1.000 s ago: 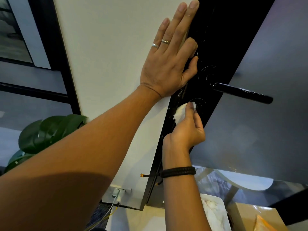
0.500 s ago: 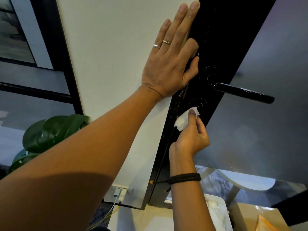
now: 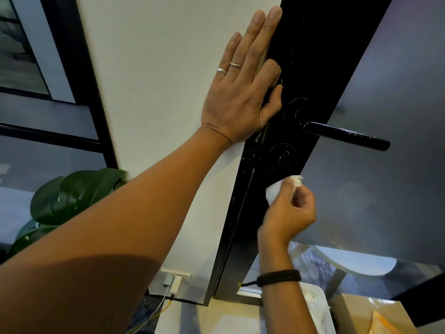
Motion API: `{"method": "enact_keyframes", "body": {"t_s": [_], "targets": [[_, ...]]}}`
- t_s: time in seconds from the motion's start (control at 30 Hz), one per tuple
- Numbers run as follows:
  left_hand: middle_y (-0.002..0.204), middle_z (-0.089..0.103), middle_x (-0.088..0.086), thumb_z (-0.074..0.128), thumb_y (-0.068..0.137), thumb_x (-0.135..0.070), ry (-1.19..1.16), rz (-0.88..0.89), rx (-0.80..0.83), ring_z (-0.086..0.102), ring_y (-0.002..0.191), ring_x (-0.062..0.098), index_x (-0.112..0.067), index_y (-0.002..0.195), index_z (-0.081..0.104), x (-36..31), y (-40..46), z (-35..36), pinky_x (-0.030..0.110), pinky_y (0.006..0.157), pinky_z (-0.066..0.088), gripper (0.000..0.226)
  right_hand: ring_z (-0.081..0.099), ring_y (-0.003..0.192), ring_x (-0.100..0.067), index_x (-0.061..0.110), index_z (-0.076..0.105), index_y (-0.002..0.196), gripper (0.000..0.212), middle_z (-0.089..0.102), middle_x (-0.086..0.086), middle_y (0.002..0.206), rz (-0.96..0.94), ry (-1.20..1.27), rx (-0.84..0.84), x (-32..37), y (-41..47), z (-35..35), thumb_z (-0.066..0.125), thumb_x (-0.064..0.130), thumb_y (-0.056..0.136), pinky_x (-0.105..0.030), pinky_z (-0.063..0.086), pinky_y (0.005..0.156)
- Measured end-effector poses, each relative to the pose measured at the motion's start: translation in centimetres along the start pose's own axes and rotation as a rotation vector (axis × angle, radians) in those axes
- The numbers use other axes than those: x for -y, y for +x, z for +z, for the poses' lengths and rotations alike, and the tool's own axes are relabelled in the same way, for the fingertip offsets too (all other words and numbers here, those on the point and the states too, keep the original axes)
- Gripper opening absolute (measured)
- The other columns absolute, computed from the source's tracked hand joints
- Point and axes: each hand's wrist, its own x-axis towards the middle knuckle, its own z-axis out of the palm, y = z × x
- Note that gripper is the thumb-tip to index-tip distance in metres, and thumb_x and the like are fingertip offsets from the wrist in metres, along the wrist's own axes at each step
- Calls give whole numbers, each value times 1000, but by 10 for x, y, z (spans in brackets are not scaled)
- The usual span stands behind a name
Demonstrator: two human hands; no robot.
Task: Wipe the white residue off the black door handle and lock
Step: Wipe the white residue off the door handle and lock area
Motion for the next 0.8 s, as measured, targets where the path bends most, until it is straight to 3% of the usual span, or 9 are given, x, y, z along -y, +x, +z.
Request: {"method": "enact_keyframes", "body": {"t_s": [0.1, 0.2, 0.27, 0.37, 0.43, 0.57, 0.7, 0.8], "targets": [[158, 49, 31, 59, 101, -26, 15, -8, 1, 44, 150, 50, -9, 109, 73, 0, -1, 1, 59, 128, 31, 24, 69, 97, -13, 9, 72, 116, 19, 72, -2, 105, -374, -101, 168, 19, 16, -9, 67, 20, 102, -31, 61, 84], [158, 49, 31, 58, 101, -27, 11, -13, 6, 44, 151, 50, -9, 112, 74, 0, 0, 1, 58, 128, 30, 26, 64, 105, -15, 14, 76, 120, 22, 66, -3, 116, -707, -438, 453, 40, 36, -1, 70, 17, 99, -24, 57, 88], [157, 50, 32, 60, 100, -25, -14, -12, 1, 45, 149, 51, -11, 105, 73, -1, 1, -1, 59, 127, 30, 20, 62, 107, -17, 15, 78, 118, 22, 65, -3, 117, -845, -607, 556, 50, 47, -3, 72, 17, 97, -29, 57, 88], [156, 51, 32, 61, 100, -25, -17, -5, -2, 46, 148, 51, -12, 100, 72, -2, 0, -2, 59, 127, 32, 17, 64, 101, -19, 10, 79, 112, 18, 67, -6, 114, -992, -630, 709, 57, 64, -17, 73, 13, 96, -27, 57, 84], [156, 51, 32, 61, 100, -25, -21, -1, -5, 46, 148, 51, -12, 100, 72, -2, 0, -2, 59, 127, 31, 17, 66, 97, -18, 4, 79, 109, 17, 69, -8, 111, -1015, -592, 735, 56, 74, -30, 73, 8, 93, -22, 55, 83], [156, 51, 32, 60, 100, -26, -27, -7, -9, 46, 149, 51, -13, 103, 73, -2, 0, -1, 58, 127, 30, 19, 71, 94, -25, 2, 78, 111, 18, 73, -10, 105, -806, -453, 598, 54, 80, -45, 71, 9, 96, -27, 60, 83], [156, 51, 32, 61, 100, -26, -19, -5, 1, 46, 149, 51, -12, 101, 72, -2, 0, -2, 59, 126, 32, 18, 67, 104, -14, 7, 76, 121, 23, 70, -6, 115, -791, -516, 669, 59, 64, -22, 68, 9, 99, -14, 51, 94], [156, 51, 32, 62, 100, -27, -13, -9, -3, 46, 149, 51, -13, 104, 73, -2, 1, -1, 58, 128, 30, 19, 63, 100, -7, 9, 76, 121, 23, 68, -2, 113, -706, -519, 647, 55, 60, -13, 63, 11, 102, -11, 49, 87]]}}
